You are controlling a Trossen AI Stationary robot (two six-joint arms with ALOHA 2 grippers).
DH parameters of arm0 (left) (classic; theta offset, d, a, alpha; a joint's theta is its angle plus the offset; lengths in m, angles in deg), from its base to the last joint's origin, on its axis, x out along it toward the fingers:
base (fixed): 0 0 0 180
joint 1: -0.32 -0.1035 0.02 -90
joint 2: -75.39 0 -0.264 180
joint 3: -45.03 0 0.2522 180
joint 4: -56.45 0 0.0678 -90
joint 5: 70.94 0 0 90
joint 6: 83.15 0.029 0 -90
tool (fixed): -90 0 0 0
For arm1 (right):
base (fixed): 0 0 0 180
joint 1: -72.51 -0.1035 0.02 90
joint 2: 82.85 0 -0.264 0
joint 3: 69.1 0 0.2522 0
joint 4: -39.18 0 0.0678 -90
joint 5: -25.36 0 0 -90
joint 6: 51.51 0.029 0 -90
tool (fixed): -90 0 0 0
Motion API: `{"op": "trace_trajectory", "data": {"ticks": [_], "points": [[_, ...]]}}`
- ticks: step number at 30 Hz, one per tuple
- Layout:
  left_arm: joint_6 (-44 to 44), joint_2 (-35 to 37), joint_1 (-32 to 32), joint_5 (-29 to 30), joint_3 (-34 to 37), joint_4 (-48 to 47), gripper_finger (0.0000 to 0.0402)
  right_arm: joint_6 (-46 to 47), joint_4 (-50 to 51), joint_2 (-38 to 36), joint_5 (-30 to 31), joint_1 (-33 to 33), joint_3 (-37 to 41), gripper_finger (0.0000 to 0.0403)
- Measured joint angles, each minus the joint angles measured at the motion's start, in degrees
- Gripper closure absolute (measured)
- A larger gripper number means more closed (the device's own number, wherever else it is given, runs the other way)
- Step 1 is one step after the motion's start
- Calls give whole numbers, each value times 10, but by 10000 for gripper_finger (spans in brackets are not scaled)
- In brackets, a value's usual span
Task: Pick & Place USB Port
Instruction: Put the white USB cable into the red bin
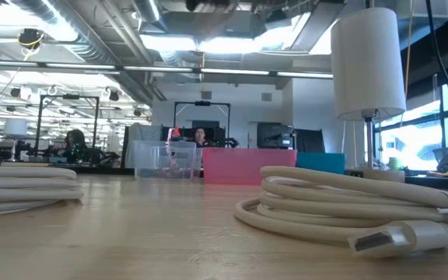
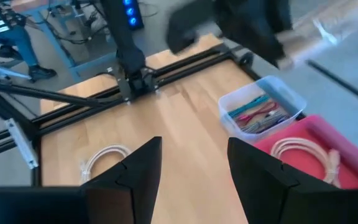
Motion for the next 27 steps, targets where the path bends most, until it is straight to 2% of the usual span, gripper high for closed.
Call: {"op": "trace_trajectory", "data": {"ticks": [4, 7, 11, 15, 27], "points": [[42, -109, -32, -4, -124, -107, 375, 15, 31, -20, 56, -15, 0, 217], [62, -177, -42, -10, -160, -158, 375, 72, 91, -37, 116, -33, 0, 217], [87, -238, -40, -26, -162, -168, 375, 163, 173, -53, 169, -59, 0, 217], [105, -292, -40, -39, -162, -169, 375, 208, 214, -58, 187, -75, 0, 217], [145, -398, -67, -39, -162, -173, 375, 210, 222, -58, 187, -81, 0, 217]]}}
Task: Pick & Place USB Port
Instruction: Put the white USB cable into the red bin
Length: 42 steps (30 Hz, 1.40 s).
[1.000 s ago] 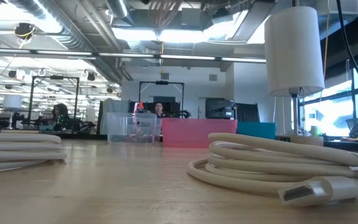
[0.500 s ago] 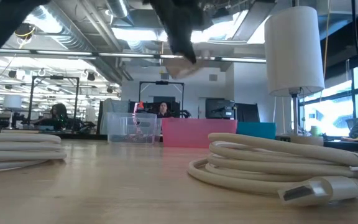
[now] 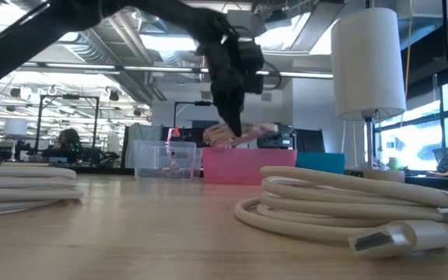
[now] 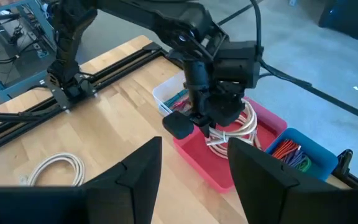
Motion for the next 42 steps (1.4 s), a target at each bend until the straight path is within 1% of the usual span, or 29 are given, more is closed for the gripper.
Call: {"op": "trace_trajectory", "data": {"ticks": [3, 6, 13, 15, 19, 22, 25, 30, 33, 38, 42], "points": [[6, -20, -15, -7, 0, 1, 376, 0, 7, 0, 0, 0, 0, 217], [9, -43, -32, -46, 0, 4, 375, 0, 8, 0, 0, 0, 0, 217], [-1, -78, -59, -77, 0, 33, 376, -1, 9, 0, 0, 0, 0, 217], [-8, -83, -63, -100, 0, 48, 376, -1, 10, 0, 3, 0, 0, 217], [-16, -98, -59, -98, -1, 77, 376, -1, 12, 0, 10, 2, 0, 217], [-4, -98, -55, -89, -3, 78, 376, -1, 12, 0, 10, 2, 0, 217], [-5, -97, -54, -66, -3, 77, 376, -1, 12, 0, 10, 2, 0, 217], [-10, -97, -54, -66, -3, 75, 374, -1, 13, 0, 10, 2, 0, 217], [-23, -97, -54, -61, -3, 76, 339, -1, 13, 0, 10, 2, 0, 217], [-55, -97, -54, -5, -3, 71, 264, -1, 13, 0, 9, 2, 0, 217], [-52, -85, -55, 0, -3, 46, 224, -1, 13, 0, 9, 2, 0, 217]]}}
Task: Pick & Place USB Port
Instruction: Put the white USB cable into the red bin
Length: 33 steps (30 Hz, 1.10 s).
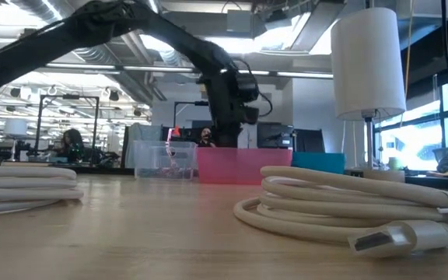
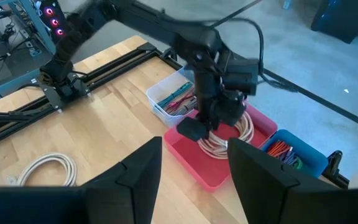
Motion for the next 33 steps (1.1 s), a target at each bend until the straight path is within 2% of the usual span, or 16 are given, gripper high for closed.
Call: {"op": "trace_trajectory", "data": {"ticks": [7, 13, 17, 22, 28, 31, 33], "points": [[-28, 92, 5, -7, 0, -94, 206, -3, 14, 0, 0, 0, 0, 217], [-120, 200, 39, -149, 8, -231, 211, 4, 20, 0, 0, 0, 0, 217], [-122, 281, 105, -167, 52, -275, 213, 4, 22, 0, -13, 0, 0, 217], [-169, 403, 215, -166, 177, -249, 213, 4, 29, 0, -15, 0, 0, 217], [-317, 562, 350, -111, 409, -52, 215, -6, 30, 0, -4, 0, 0, 217], [-391, 616, 387, -76, 515, 24, 220, -12, 28, 0, 13, 0, 0, 217], [-412, 640, 404, -47, 573, 53, 223, -13, 28, 0, 24, 0, 0, 217]]}}
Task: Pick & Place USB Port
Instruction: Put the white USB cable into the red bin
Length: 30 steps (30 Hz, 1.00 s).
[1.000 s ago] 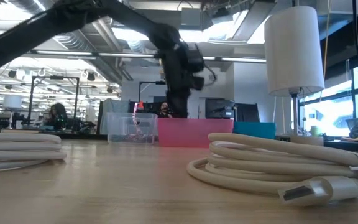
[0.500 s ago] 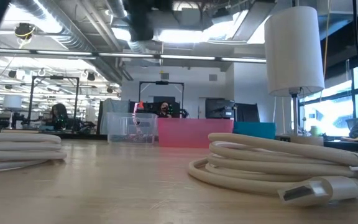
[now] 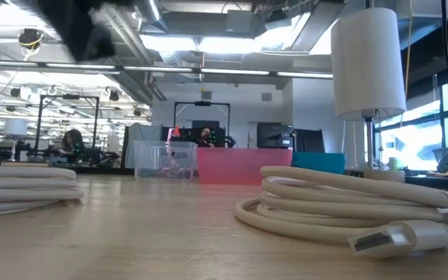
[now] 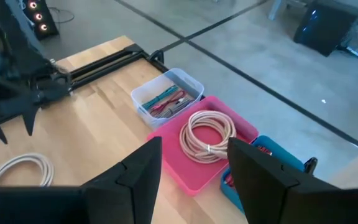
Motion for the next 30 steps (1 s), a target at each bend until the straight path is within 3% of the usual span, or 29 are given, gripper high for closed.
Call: {"op": "trace_trajectory", "data": {"ticks": [7, 13, 27, 30], "points": [[6, 12, 20, 34, 126, 13, 226, 0, -9, 0, 8, 1, 0, 217], [12, 9, 24, 29, 203, 97, 228, 0, -12, 0, 8, 1, 0, 217], [-27, -1, 34, 16, 288, 277, 231, 0, -15, 0, 12, 1, 0, 217], [-37, -3, 40, 17, 302, 278, 231, 0, -15, 0, 12, 1, 0, 217]]}}
